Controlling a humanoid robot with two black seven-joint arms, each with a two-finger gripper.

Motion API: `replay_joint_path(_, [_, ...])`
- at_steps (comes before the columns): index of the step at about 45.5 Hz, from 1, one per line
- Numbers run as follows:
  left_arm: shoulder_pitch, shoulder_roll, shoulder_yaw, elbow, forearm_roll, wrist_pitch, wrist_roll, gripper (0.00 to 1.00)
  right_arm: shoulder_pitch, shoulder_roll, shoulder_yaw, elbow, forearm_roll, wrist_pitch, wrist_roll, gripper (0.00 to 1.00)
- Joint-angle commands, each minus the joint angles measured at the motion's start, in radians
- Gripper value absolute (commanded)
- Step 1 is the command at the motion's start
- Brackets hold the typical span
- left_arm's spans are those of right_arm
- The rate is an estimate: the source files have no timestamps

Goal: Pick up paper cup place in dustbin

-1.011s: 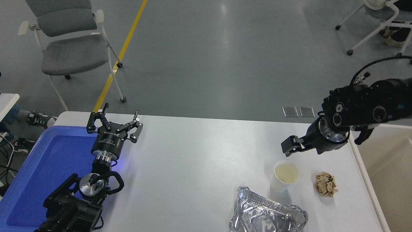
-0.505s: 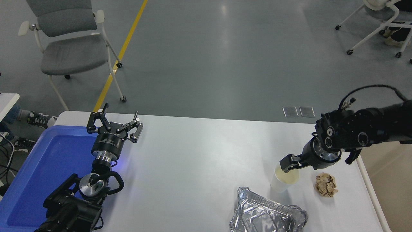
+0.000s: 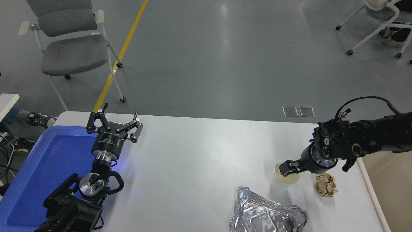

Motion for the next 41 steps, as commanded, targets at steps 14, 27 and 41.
replay_joint_path(14, [0.0, 0.0, 0.0, 0.0, 0.0, 0.0, 0.0, 0.99, -0.007, 0.001, -0.01, -0.018, -0.04, -0.004, 0.02, 0.0])
replay_joint_path(27, [0.0, 0.0, 0.002, 0.0, 0.0, 0.0, 0.0, 0.99, 0.048, -0.03, -0.01, -0.006, -0.024, 0.008, 0.02, 0.0])
replay_joint_path(41, [0.0, 0.0, 0.0, 0.0, 0.0, 0.0, 0.0, 0.99, 0.459, -0.191, -0.074, 0.256, 0.047, 0.126, 0.02, 0.0])
